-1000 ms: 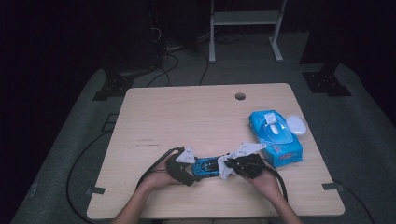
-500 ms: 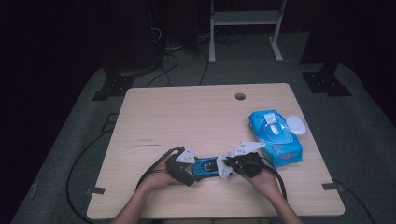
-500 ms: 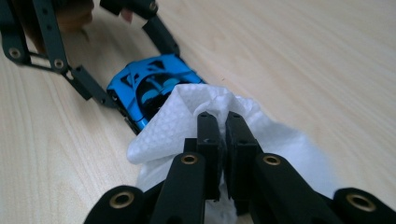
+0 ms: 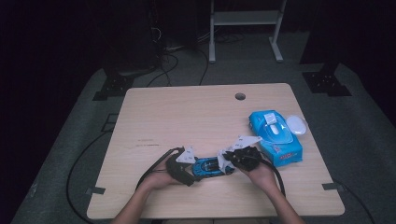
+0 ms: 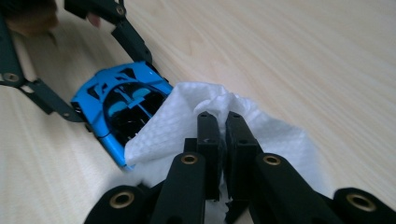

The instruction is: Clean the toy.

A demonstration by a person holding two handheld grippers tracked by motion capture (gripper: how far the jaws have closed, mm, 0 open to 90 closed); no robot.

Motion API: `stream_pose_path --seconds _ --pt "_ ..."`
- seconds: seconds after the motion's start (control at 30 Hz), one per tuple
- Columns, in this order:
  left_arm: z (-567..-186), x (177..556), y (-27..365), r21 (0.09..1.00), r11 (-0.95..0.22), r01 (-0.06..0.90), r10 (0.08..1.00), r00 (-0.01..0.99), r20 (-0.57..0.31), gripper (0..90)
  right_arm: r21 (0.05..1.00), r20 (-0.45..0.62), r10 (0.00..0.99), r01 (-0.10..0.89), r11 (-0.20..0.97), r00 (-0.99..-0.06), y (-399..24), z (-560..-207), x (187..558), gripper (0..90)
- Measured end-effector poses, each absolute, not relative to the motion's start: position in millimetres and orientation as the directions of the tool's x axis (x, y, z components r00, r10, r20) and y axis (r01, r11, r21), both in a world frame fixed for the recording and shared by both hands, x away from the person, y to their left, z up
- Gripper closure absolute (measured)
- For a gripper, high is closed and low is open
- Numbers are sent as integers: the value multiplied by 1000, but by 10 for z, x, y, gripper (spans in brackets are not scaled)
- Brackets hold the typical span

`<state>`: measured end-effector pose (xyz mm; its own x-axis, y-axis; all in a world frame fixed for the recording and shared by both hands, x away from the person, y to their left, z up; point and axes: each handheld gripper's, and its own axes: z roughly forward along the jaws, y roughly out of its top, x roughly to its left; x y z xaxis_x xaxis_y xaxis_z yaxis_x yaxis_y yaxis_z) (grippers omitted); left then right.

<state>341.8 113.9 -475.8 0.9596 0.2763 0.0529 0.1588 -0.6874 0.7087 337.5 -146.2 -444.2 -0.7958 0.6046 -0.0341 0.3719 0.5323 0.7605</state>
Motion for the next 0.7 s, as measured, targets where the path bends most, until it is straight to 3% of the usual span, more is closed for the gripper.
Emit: stream_pose_path --seconds 0.3,0.5,0.7 --pt "-4760 3421 1141 710 -686 157 274 960 52 253 749 -22 632 406 523 -774 -1566 -4470 3445 855" --pt "-4759 3420 1140 709 -687 158 275 960 52 253 738 -46 599 377 560 -800 -1465 -4494 3427 854" --pt "-4760 3424 1145 709 -688 155 271 961 53 253 781 -10 649 399 480 -761 -1737 -4383 3375 854"
